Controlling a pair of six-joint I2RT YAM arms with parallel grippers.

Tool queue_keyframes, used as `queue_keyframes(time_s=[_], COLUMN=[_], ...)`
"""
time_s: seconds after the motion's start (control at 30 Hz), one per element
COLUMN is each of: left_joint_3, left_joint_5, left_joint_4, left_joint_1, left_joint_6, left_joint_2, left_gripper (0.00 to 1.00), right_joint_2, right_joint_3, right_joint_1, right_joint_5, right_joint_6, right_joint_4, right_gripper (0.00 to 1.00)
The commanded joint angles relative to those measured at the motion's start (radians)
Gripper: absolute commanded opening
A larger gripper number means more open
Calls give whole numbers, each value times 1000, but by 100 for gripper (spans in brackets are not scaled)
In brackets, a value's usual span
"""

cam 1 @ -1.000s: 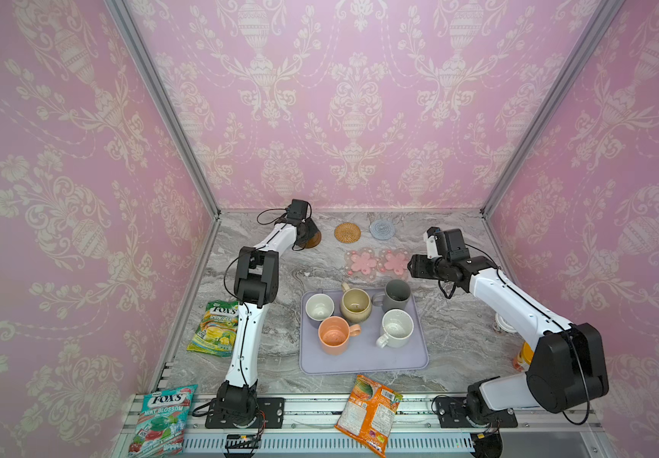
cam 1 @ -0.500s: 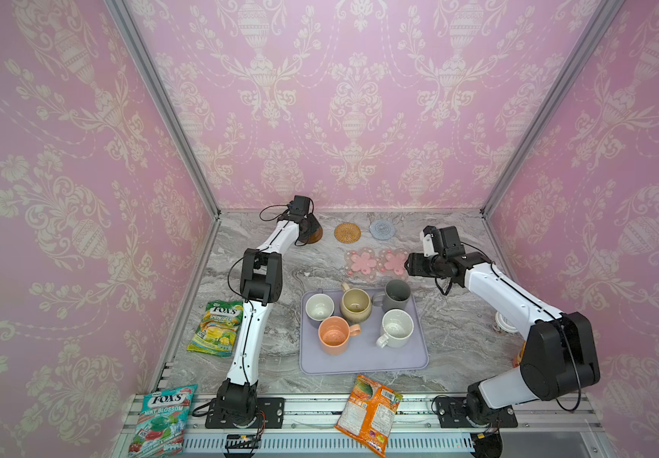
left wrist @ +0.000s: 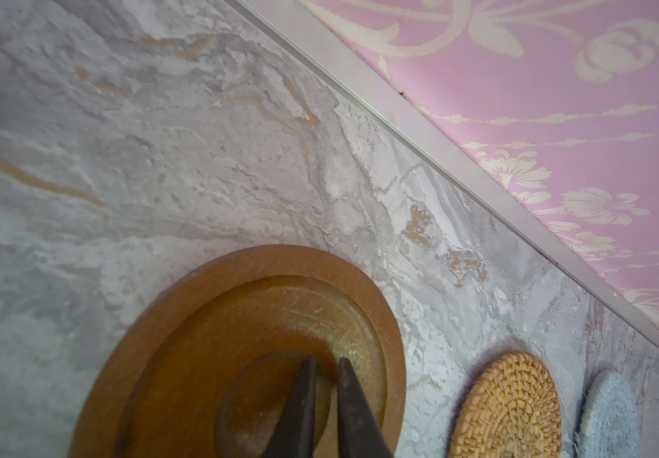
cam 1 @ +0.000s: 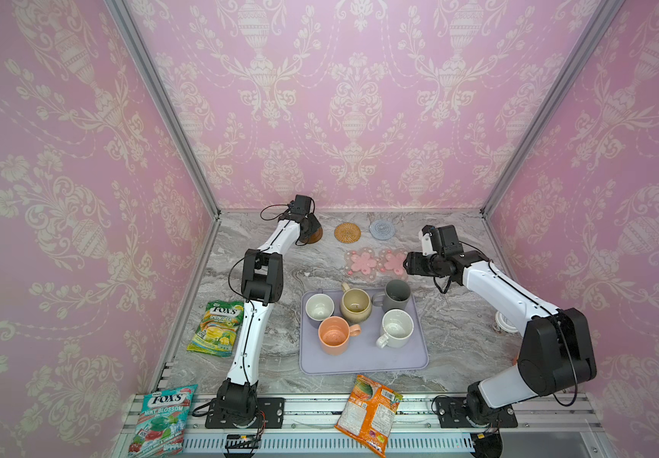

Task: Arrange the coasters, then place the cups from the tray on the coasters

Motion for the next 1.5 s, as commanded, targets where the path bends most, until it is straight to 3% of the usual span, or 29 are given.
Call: queue_keyframes(time_s=[0.0,0.23,0.5,0.97,1.47], left_joint_3=[-42,-59,-194,-611,-869], left_joint_5=[-15,11,24,38,89], left_joint_4=[-113,-114,-72,-31,-72], left_joint_1=[7,5,-5,-9,-11], left_joint_6=[28,58,132,243,291], left_joint_2=[42,-28,-200,-556,-780], left_gripper=[16,17,20,22,27], right_joint_2=[-1,-17,-67,-194,-279], right_joint_3=[28,20,-10,-83,-117], right_joint_1=[-6,-6,-6,-6,-6], right_joint_5=[-11,-22,-20,12,29], right_joint_6=[25,43,53,44,33], right_joint_4=[6,16,17,-15,-42], right_gripper=[68,67,68,68,69])
